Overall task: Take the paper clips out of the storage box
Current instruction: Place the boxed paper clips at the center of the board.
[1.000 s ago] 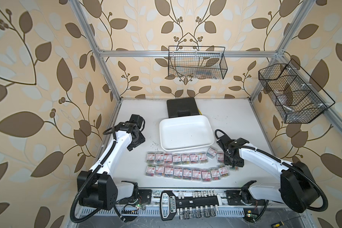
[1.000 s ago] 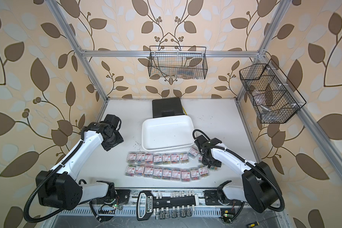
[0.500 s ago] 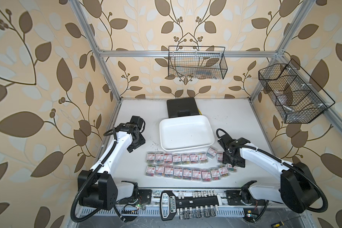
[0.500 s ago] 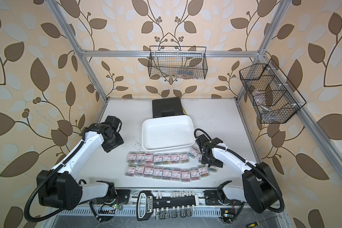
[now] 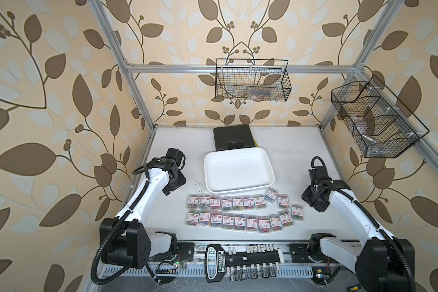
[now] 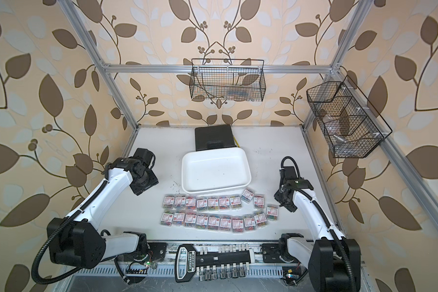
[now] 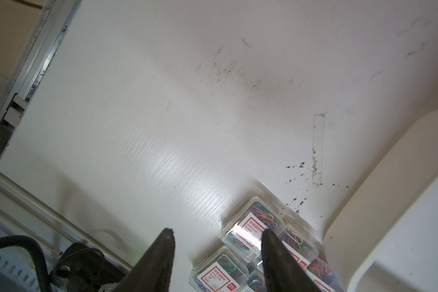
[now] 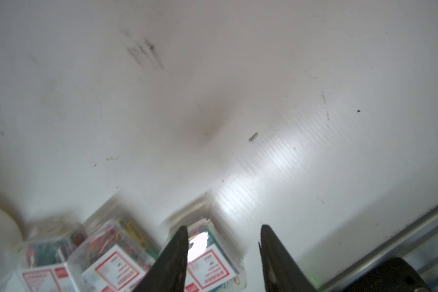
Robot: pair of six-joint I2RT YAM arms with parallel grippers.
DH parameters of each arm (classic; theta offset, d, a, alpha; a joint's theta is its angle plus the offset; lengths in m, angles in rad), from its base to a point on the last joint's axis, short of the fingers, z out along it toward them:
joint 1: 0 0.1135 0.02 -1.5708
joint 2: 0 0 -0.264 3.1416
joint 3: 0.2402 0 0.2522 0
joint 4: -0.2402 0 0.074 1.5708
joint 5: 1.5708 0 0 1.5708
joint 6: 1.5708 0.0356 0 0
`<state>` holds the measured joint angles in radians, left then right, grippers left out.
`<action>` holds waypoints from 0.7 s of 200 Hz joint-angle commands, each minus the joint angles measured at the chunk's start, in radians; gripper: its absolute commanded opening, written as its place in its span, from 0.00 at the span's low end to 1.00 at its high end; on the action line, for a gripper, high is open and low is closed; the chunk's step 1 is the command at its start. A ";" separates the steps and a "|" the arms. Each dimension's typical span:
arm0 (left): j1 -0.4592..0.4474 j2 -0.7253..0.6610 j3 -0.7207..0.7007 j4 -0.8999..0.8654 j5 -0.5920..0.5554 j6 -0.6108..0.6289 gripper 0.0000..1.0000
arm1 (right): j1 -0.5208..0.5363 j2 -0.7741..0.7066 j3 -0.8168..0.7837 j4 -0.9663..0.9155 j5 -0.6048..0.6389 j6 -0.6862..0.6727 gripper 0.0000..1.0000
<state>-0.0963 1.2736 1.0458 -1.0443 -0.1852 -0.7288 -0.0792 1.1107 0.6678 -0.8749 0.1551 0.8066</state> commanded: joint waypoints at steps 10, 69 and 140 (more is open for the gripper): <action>0.013 0.010 0.047 -0.025 -0.005 0.022 0.57 | -0.131 0.024 -0.085 0.101 -0.125 -0.029 0.48; 0.014 -0.014 0.049 -0.020 0.010 0.008 0.57 | -0.091 0.089 -0.166 0.232 -0.208 0.016 0.48; 0.015 -0.034 0.054 -0.021 0.003 -0.001 0.57 | 0.059 0.044 -0.221 0.208 -0.167 0.103 0.44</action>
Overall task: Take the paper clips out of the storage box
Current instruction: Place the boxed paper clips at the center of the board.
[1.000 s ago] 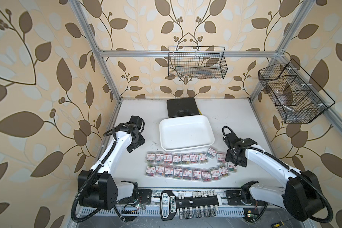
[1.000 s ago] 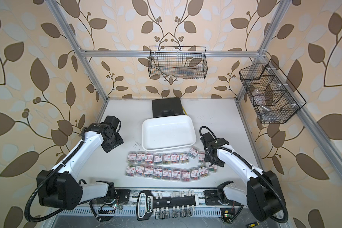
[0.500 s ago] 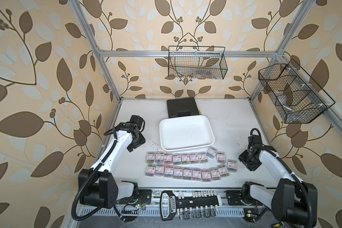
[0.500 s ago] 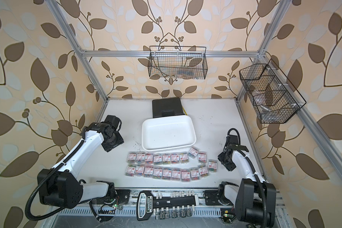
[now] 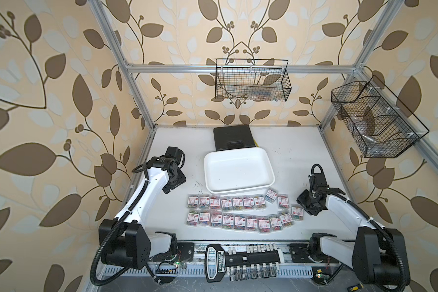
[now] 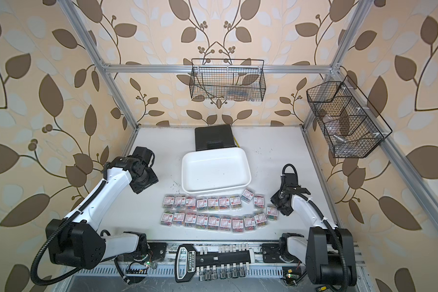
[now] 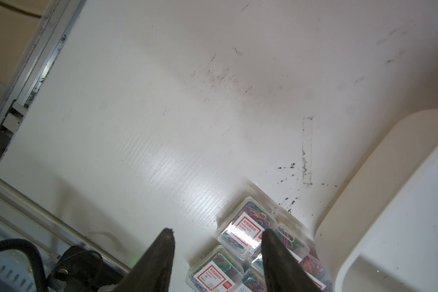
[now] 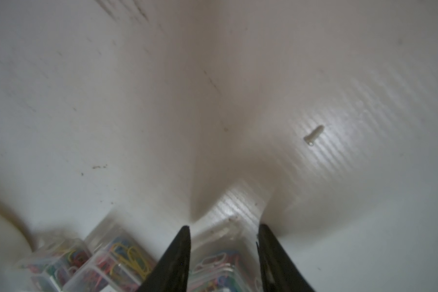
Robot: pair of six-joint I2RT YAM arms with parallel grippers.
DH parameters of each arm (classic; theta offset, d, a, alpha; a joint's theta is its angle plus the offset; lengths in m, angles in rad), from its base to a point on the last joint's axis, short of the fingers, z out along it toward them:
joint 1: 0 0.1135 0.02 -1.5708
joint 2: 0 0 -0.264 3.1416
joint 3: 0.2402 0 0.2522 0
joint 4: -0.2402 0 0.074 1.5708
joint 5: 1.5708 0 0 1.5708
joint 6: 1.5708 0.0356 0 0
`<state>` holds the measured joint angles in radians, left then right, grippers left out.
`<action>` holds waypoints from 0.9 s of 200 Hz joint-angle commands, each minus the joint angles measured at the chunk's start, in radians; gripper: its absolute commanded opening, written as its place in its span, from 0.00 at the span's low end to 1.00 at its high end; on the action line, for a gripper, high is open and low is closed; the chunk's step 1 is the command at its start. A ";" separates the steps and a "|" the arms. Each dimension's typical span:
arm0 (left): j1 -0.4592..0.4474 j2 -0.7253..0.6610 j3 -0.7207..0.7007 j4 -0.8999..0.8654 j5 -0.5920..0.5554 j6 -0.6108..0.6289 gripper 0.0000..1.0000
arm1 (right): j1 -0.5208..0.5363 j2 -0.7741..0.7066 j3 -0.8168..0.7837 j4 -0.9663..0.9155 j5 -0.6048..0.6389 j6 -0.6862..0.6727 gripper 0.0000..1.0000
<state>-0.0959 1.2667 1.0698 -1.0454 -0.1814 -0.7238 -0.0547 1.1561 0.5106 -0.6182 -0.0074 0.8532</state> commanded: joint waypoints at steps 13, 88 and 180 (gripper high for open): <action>0.015 -0.031 0.028 -0.018 -0.002 -0.009 0.58 | 0.051 -0.016 -0.073 -0.062 -0.005 0.068 0.43; 0.015 -0.026 0.015 0.005 -0.006 -0.019 0.57 | 0.136 -0.049 -0.040 -0.150 0.020 0.070 0.42; 0.015 -0.232 -0.043 0.261 -0.257 0.144 0.79 | -0.038 -0.193 0.305 -0.194 0.169 -0.133 0.82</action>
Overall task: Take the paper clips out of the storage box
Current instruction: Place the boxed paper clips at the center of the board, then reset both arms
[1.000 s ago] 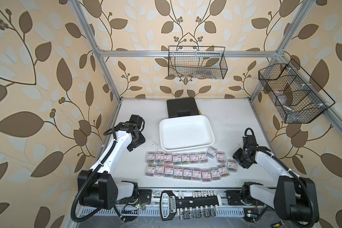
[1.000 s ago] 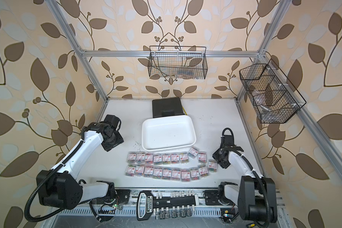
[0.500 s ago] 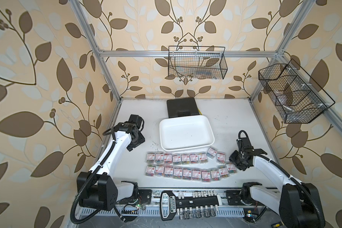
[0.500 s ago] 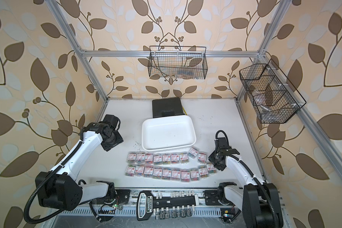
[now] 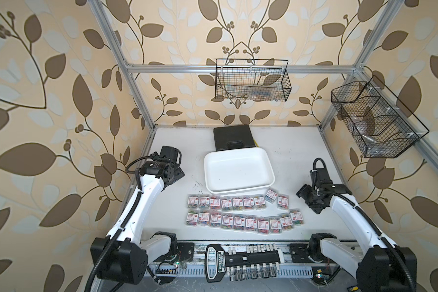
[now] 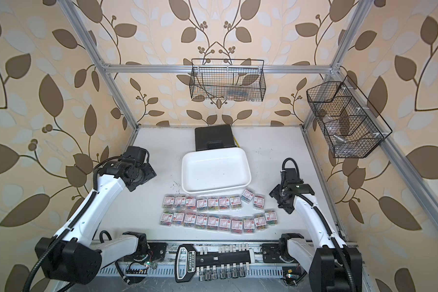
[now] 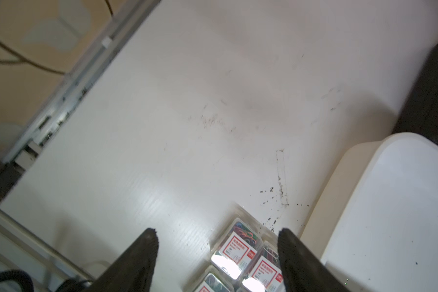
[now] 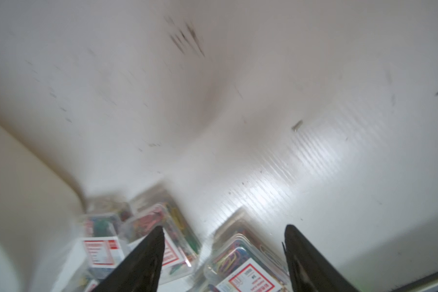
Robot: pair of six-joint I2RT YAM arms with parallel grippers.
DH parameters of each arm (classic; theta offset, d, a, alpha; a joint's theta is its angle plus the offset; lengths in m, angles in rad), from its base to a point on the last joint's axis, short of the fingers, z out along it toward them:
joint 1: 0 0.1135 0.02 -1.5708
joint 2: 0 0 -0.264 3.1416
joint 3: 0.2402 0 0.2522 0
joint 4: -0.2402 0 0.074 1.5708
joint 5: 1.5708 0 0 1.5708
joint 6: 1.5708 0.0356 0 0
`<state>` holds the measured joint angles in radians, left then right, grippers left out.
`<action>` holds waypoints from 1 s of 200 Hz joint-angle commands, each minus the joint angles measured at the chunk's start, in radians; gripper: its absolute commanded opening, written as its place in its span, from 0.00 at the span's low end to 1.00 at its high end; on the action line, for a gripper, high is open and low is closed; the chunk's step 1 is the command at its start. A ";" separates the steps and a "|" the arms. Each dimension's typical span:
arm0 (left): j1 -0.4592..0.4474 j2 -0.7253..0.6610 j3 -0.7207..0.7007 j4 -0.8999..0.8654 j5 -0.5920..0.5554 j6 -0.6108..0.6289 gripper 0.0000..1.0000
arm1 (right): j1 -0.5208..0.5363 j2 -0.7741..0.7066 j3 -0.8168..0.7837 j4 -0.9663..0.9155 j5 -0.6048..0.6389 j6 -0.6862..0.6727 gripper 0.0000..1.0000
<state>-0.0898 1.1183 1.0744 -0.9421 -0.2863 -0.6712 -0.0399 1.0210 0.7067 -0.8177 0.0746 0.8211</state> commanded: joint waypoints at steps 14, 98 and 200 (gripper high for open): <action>0.009 -0.133 -0.166 0.298 -0.263 0.134 0.75 | -0.076 -0.076 0.147 0.076 0.106 -0.150 0.84; 0.009 -0.121 -0.633 1.112 -0.440 0.469 0.74 | -0.055 -0.012 -0.234 0.880 0.116 -0.557 0.87; 0.010 0.191 -0.690 1.518 -0.292 0.639 0.77 | -0.054 0.166 -0.421 1.450 -0.023 -0.733 1.00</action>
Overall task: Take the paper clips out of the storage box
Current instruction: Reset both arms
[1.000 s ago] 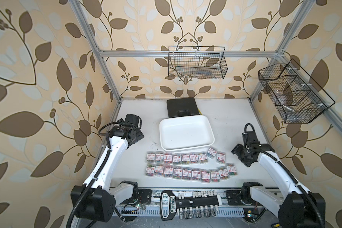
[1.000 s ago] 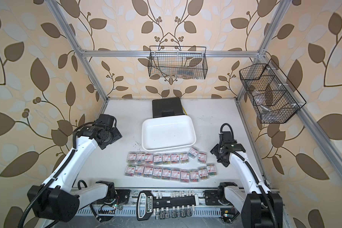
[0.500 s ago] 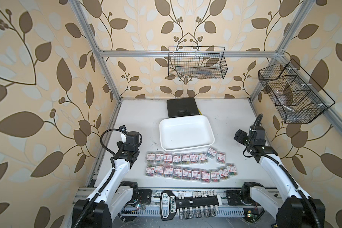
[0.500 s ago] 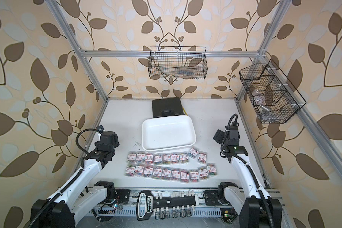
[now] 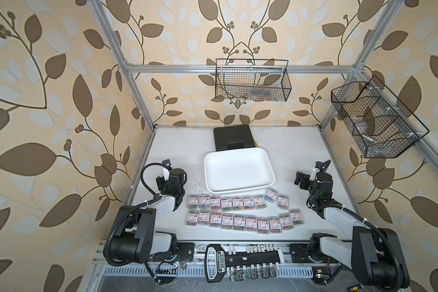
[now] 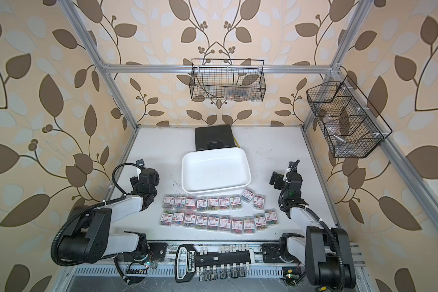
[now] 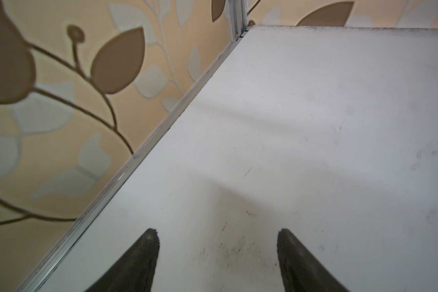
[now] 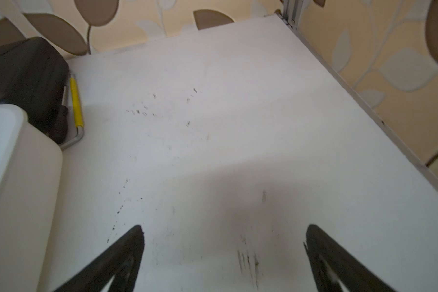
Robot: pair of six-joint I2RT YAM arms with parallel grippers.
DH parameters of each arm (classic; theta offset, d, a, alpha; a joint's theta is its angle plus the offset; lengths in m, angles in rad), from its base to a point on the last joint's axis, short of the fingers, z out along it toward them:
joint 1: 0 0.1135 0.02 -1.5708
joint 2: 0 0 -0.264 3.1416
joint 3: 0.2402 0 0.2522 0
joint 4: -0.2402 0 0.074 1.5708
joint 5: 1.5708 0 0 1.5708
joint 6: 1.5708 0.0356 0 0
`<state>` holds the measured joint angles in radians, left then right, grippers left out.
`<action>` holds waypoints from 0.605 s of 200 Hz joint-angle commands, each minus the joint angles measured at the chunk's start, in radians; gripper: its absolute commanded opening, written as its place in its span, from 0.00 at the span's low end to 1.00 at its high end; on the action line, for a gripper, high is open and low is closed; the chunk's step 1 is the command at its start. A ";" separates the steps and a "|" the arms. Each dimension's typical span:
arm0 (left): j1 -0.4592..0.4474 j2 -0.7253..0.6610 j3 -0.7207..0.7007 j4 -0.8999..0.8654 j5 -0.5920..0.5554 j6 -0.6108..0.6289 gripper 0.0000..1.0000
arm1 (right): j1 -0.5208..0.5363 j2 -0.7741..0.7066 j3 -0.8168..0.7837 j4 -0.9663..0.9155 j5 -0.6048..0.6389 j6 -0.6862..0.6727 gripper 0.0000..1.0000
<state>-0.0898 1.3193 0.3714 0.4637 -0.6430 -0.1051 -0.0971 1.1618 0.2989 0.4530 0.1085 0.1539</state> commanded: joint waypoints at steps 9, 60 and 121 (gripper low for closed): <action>0.011 -0.024 -0.009 0.145 0.114 0.110 0.77 | 0.003 0.037 -0.018 0.217 -0.077 -0.069 1.00; 0.032 -0.072 -0.083 0.240 0.300 0.205 0.78 | 0.020 0.116 -0.037 0.363 -0.152 -0.084 1.00; 0.104 -0.065 -0.138 0.352 0.375 0.018 0.88 | 0.079 0.159 -0.023 0.372 -0.094 -0.129 1.00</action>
<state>-0.0231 1.2137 0.2615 0.6765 -0.2897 -0.0338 -0.0273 1.3216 0.2848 0.7719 -0.0147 0.0616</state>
